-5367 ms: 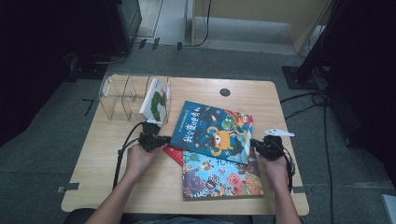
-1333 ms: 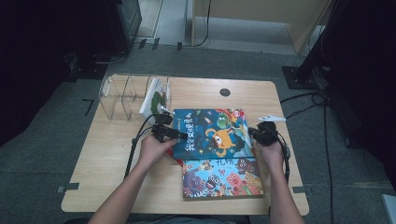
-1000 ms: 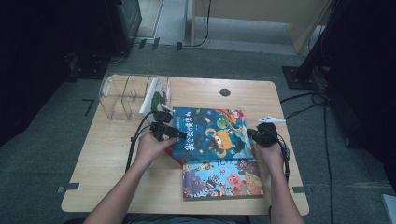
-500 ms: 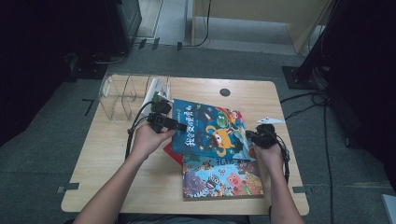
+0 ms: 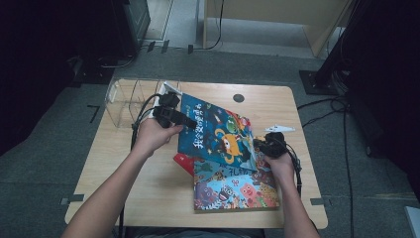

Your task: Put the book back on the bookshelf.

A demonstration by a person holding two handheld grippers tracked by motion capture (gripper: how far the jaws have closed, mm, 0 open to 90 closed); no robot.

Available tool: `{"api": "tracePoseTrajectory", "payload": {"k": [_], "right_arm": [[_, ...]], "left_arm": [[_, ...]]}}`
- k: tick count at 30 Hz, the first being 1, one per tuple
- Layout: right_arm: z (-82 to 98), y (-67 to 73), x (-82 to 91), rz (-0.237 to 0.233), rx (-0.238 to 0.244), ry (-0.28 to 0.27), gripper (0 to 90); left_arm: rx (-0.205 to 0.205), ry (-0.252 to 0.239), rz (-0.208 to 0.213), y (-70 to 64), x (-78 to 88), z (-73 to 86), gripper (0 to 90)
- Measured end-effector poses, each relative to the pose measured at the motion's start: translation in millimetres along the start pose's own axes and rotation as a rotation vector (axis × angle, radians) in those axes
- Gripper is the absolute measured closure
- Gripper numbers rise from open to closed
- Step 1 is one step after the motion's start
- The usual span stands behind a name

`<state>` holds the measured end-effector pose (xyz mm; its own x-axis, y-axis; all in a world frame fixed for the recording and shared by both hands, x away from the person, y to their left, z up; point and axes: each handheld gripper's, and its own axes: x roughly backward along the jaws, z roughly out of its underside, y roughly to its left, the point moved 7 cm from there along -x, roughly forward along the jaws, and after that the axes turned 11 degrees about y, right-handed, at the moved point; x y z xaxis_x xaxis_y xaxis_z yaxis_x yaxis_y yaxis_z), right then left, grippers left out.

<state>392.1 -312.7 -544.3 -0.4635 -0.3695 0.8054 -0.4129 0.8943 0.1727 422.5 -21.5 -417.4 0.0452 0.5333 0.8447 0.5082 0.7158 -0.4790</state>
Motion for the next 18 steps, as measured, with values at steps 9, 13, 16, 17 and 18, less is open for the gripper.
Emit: {"api": "tracePoseTrajectory", "payload": {"k": [9, 13, 16, 17, 18], "right_arm": [[-5.4, 25.8, -6.6, -0.008, 0.073, 0.004, 90.0], [-6.9, 32.5, -9.1, -0.01, 0.094, 0.003, 90.0], [-7.5, 37.5, -11.3, -0.028, 0.112, 0.001, 90.0], [-7.9, 38.3, -12.0, -0.037, 0.119, -0.003, 90.0], [-7.0, 39.6, -13.2, -0.041, 0.125, 0.013, 86.7]], "left_arm": [[0.003, 0.018, 0.042, -3.7, 12.0, -8.5, 60.9], [0.01, 0.038, 0.075, -4.7, 19.0, -10.8, 64.4], [0.012, 0.046, 0.145, -8.1, 27.8, -13.9, 70.9], [0.006, 0.053, 0.148, -10.3, 31.2, -15.1, 72.5], [0.004, 0.062, 0.136, -11.5, 33.1, -15.7, 72.9]]}}
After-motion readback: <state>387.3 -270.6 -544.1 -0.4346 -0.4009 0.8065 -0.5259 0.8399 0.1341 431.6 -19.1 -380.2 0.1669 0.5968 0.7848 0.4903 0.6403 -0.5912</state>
